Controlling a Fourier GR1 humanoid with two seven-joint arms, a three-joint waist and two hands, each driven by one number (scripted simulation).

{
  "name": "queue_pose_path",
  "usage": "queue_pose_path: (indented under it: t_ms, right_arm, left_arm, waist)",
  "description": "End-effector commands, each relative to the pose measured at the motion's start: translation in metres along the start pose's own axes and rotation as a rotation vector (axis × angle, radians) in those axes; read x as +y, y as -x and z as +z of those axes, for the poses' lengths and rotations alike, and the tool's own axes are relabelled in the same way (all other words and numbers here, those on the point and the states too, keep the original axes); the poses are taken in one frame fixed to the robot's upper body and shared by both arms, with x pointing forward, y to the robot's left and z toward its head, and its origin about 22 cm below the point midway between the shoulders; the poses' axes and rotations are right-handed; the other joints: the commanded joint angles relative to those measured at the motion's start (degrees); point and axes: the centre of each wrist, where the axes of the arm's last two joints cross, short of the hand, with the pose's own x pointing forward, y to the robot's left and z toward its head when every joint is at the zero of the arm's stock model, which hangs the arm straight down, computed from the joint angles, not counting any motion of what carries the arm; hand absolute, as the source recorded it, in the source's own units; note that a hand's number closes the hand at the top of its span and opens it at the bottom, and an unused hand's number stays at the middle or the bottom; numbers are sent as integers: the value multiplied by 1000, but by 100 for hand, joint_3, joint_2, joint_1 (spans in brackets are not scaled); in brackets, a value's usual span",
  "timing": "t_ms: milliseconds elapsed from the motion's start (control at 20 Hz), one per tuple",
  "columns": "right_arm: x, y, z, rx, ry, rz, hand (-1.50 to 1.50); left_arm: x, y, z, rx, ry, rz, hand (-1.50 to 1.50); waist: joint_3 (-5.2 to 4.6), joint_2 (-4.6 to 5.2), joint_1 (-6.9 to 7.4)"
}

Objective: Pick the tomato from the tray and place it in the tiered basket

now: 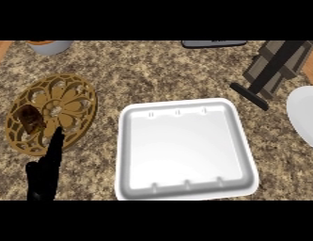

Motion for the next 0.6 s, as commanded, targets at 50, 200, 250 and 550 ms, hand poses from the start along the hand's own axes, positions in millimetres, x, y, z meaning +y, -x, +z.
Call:
queue_pose_path:
  t_ms: [50,200,250,550]
  right_arm:
    - [-93,-12,54,-94,208,-54,150]
    - [-128,-18,85,-123,240,12,150]
    - [-141,-20,79,-95,242,11,150]
    - [-170,-47,72,-44,287,-16,150]
  left_arm:
    - [2,20,9,56,29,13,0]
    - [-9,21,7,34,41,-1,0]
    - [-28,6,-3,38,54,1,0]
    - [-35,7,1,13,85,-4,0]
  waist:
    - [-25,75,183]
    - [-24,93,228]
    - [-20,128,308]
    - [-25,172,541]
